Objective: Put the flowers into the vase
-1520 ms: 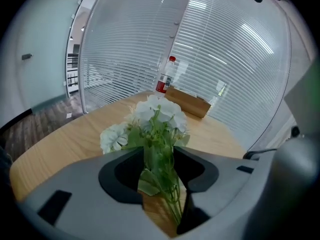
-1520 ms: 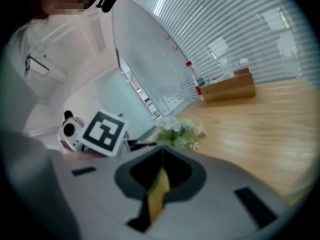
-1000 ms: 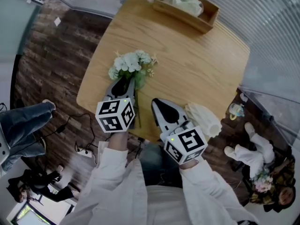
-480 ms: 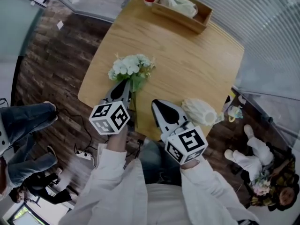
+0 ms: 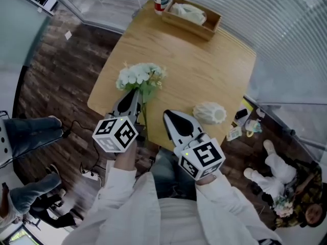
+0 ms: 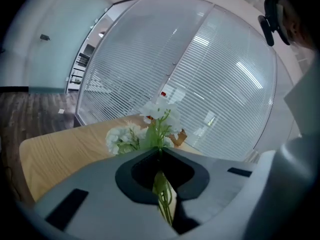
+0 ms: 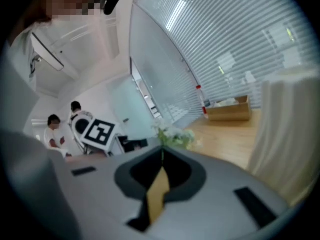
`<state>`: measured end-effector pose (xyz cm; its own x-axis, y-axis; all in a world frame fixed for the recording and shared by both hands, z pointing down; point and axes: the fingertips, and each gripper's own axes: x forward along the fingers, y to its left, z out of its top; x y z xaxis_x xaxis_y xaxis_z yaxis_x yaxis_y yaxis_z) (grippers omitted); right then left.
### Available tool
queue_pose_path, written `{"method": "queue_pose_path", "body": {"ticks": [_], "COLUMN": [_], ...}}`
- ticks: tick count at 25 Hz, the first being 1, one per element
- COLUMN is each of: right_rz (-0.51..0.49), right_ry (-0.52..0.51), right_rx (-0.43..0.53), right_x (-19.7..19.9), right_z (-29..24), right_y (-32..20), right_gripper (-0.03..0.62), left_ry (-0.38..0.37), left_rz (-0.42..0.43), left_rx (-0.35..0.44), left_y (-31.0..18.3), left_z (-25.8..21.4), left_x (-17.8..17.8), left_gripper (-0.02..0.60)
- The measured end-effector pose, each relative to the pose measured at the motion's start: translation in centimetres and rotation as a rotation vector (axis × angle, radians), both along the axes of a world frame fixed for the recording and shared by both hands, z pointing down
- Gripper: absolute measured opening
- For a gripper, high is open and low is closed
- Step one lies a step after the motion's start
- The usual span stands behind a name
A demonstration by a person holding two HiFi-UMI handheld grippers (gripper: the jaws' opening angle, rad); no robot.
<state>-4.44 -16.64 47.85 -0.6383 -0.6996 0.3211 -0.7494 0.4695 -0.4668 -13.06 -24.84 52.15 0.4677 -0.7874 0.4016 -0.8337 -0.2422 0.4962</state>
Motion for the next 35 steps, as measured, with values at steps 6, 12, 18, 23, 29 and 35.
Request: {"method": "queue_pose_path", "body": {"ticks": [6, 12, 18, 23, 29, 35], "right_rz": [0.005, 0.031, 0.071, 0.127, 0.185, 0.22], "right_ry": [-0.038, -0.046, -0.025, -0.002, 0.028, 0.04], "right_rx": [0.05, 0.14, 0.233, 0.294, 0.356, 0.4], "right_x": [0.9, 2.7, 4.2, 7.4, 8.2, 12.1], "right_z": [-3.0, -7.1, -11.0, -13.8, -15.4, -17.6], "right_y": [0.4, 0.0, 0.4, -0.2, 0.6, -0.5], "right_gripper": [0.014, 0.014, 0.014, 0.014, 0.014, 0.014], "left_ry": [0.072, 0.115, 0.181, 0.226, 0.286, 0.313], "left_rz": [0.01, 0.064, 0.13, 0.189, 0.262, 0.357], "left_rx": [0.107, 0.235, 0.341, 0.416, 0.506, 0.587], "left_y": [0.3, 0.9, 2.1, 2.1, 3.4, 3.2], "left_z": [-5.2, -11.1, -16.1, -19.9, -22.7, -26.1], "left_x": [1.4, 3.6, 5.5, 8.1, 8.6, 13.6], "left_gripper": [0.023, 0.023, 0.022, 0.021, 0.021, 0.021]}}
